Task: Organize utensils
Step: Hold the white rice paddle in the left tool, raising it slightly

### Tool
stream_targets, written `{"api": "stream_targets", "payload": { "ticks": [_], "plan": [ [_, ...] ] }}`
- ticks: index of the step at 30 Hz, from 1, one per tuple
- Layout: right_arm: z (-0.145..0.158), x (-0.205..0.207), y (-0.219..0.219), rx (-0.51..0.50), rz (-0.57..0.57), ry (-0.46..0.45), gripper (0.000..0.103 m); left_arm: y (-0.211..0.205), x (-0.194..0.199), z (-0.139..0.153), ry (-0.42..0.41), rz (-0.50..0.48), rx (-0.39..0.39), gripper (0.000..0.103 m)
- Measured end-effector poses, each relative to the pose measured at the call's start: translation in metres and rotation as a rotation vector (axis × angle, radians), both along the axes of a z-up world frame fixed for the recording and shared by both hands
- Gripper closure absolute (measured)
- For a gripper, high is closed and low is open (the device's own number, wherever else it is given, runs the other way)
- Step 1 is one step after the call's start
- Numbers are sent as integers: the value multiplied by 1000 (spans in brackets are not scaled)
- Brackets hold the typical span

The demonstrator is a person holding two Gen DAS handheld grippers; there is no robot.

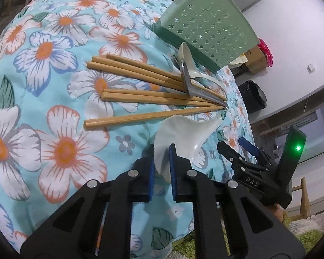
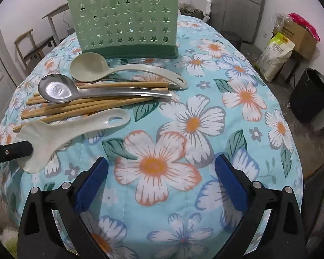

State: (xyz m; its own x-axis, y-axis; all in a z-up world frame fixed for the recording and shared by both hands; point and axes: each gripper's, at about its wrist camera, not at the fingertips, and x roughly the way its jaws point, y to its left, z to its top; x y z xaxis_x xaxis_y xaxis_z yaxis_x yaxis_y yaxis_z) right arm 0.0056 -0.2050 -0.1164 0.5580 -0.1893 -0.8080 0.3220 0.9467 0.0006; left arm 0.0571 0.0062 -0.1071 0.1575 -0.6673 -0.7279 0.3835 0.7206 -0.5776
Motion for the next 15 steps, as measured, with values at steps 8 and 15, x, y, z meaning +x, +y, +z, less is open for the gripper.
{"api": "stream_targets", "payload": {
  "ticks": [8,15],
  "plan": [
    [-1,0,-3,7,-11,-11,6,1,-3,2,3,-26,3,93],
    [-1,-1,-3,7,-9,-18,6,7,4,-8,94,2,-59,91]
  ]
}}
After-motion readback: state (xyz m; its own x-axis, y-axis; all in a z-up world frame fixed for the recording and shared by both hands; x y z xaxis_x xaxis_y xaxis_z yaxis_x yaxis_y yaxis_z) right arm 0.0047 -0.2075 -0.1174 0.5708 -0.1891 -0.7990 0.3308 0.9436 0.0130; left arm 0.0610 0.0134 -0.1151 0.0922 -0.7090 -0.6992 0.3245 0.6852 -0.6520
